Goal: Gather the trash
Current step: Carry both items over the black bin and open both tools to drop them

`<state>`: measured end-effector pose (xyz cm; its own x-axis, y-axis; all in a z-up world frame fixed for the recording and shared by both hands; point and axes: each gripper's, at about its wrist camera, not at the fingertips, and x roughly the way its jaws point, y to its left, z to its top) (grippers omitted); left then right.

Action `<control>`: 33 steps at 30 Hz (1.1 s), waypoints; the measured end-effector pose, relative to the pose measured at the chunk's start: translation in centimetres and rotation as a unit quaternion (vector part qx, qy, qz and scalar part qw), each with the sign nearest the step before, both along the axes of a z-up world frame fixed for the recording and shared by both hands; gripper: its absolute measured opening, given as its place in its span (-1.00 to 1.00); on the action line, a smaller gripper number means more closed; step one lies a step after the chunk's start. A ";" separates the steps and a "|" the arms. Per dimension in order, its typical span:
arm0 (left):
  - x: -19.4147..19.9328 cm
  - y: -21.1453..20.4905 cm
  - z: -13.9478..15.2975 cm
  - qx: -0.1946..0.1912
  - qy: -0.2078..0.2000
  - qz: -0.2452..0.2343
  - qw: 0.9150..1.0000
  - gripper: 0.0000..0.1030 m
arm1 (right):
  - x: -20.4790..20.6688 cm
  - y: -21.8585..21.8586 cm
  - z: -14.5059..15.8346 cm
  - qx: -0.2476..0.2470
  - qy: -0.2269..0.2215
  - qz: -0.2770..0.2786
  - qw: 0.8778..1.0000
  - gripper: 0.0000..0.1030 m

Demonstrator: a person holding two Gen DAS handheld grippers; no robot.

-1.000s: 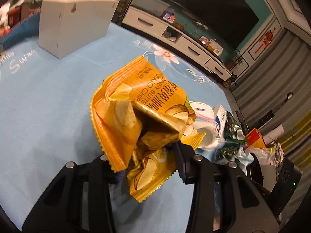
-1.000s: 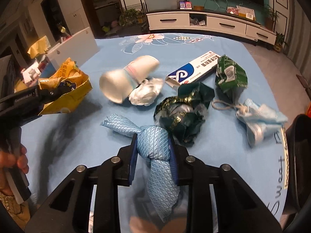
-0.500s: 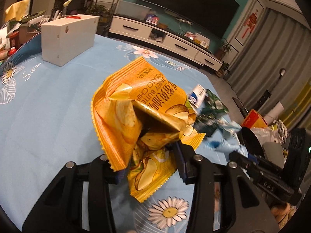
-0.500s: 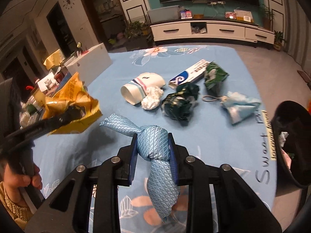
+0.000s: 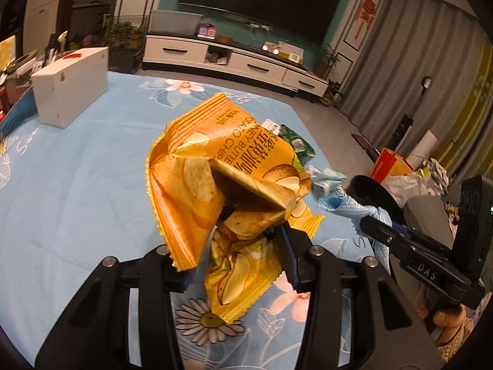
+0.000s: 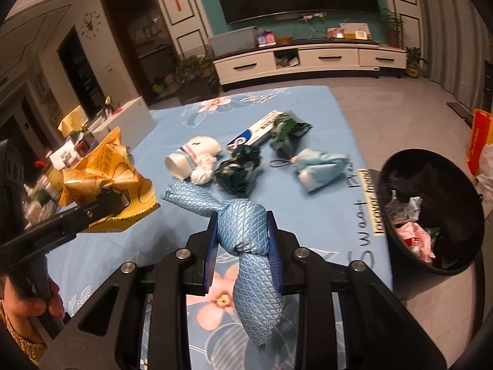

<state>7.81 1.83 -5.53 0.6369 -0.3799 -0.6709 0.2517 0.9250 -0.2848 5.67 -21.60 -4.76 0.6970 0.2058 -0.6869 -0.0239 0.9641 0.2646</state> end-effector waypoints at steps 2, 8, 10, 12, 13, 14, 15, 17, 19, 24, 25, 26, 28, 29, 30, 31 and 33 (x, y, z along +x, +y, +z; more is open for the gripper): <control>-0.2 -0.8 0.3 0.004 -0.003 -0.008 1.000 -0.10 | -0.4 -0.7 0.2 0.002 -0.004 -0.009 1.000 -0.42; -0.7 -3.4 0.9 0.017 -0.012 -0.035 0.999 -0.10 | -1.6 -3.2 0.7 0.007 -0.014 -0.038 0.999 -0.42; -0.8 -4.3 1.2 0.022 -0.014 -0.044 0.999 -0.10 | -1.9 -4.0 0.8 0.009 -0.016 -0.049 0.999 -0.42; -0.9 -5.3 1.4 0.026 -0.018 -0.055 0.998 -0.10 | -2.2 -5.1 0.9 0.012 -0.020 -0.061 0.998 -0.42; -0.9 -5.7 1.5 0.027 -0.019 -0.060 0.998 -0.10 | -2.3 -5.3 0.9 0.012 -0.021 -0.063 0.998 -0.42; -0.8 -6.1 1.6 0.029 -0.020 -0.065 0.997 -0.10 | -2.5 -5.8 1.0 0.013 -0.023 -0.069 0.997 -0.42; -0.9 -6.6 1.7 0.030 -0.021 -0.070 0.997 -0.09 | -2.6 -6.3 1.0 0.013 -0.025 -0.075 0.997 -0.42; -0.8 -7.8 1.8 0.034 -0.022 -0.082 0.996 -0.09 | -2.9 -7.1 0.9 0.016 -0.026 -0.085 0.996 -0.42; -0.6 -8.9 1.9 0.036 -0.022 -0.093 0.995 -0.08 | -3.0 -7.9 0.9 0.019 -0.027 -0.095 0.995 -0.42; -0.4 -11.5 2.0 0.042 -0.025 -0.119 0.992 -0.08 | -3.8 -10.2 0.5 0.025 -0.029 -0.123 0.992 -0.42; -0.3 -12.2 1.9 0.045 -0.026 -0.126 0.991 -0.08 | -3.9 -10.7 0.4 0.027 -0.030 -0.130 0.991 -0.42; -0.3 -12.7 1.9 0.047 -0.027 -0.130 0.990 -0.08 | -4.0 -11.1 0.3 0.028 -0.030 -0.135 0.990 -0.42; -0.2 -13.9 1.9 0.051 -0.027 -0.140 0.988 -0.08 | -4.3 -12.1 0.1 0.031 -0.031 -0.148 0.988 -0.42; -0.1 -14.4 1.9 0.052 -0.028 -0.145 0.988 -0.08 | -4.4 -12.4 0.0 0.032 -0.031 -0.152 0.987 -0.42; 0.0 -14.9 1.8 0.053 -0.028 -0.150 0.987 -0.08 | -4.5 -12.8 -0.1 0.033 -0.031 -0.158 0.986 -0.42; 0.1 -15.4 1.8 0.055 -0.029 -0.154 0.986 -0.08 | -4.7 -13.3 -0.2 0.033 -0.031 -0.164 0.985 -0.42; 0.3 -16.6 1.8 0.058 -0.031 -0.165 0.984 -0.08 | -4.9 -14.2 -0.5 0.036 -0.031 -0.176 0.983 -0.42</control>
